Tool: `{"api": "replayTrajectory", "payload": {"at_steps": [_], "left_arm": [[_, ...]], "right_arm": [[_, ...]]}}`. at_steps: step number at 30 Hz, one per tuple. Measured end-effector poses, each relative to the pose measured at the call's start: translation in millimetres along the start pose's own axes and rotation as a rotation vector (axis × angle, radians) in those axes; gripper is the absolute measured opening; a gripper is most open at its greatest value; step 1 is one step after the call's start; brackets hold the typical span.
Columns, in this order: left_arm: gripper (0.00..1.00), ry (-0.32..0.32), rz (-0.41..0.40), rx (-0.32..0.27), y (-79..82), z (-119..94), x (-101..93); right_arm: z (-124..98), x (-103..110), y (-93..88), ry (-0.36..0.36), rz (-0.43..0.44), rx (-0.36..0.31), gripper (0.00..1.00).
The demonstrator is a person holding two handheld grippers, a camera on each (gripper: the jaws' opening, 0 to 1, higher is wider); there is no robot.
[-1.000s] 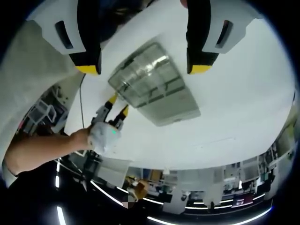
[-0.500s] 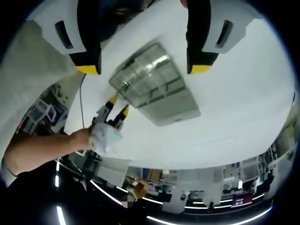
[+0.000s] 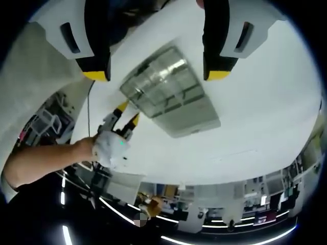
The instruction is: Insert the divider into the dual guide fixture by aligning both edges with the guide slots and pushing it downward to the bottom, including one-sided entry, uneven engagement, binding, and posture correction.
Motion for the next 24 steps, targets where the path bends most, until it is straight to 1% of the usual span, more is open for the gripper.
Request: {"api": "replayTrajectory", "payload": {"at_steps": [8, 16, 24], "left_arm": [[0.71, -0.007, -0.001, 0.001, 1.5, 2.9, -1.8], [0.7, -0.024, -0.012, -0.006, 3.7, 7.4, -2.2], [0.69, -0.053, -0.01, -0.009, 8.4, 14.4, -7.4]], "right_arm": [[-7.3, 6.2, -2.4, -0.02, 0.0, -0.011, 0.27], [-24.8, 11.8, 3.2, -0.064, 0.001, -0.051, 0.27], [-40.8, 17.9, 11.3, -0.097, -0.009, -0.085, 0.27]]}}
Point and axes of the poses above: the point that each gripper's makers call its tool centre point, and the gripper's own axes: z roughly forward along the fingers, x roughly to its left, y roughly out of its top, the point moved 4 cm from there along -z, roughly backward along the fingers
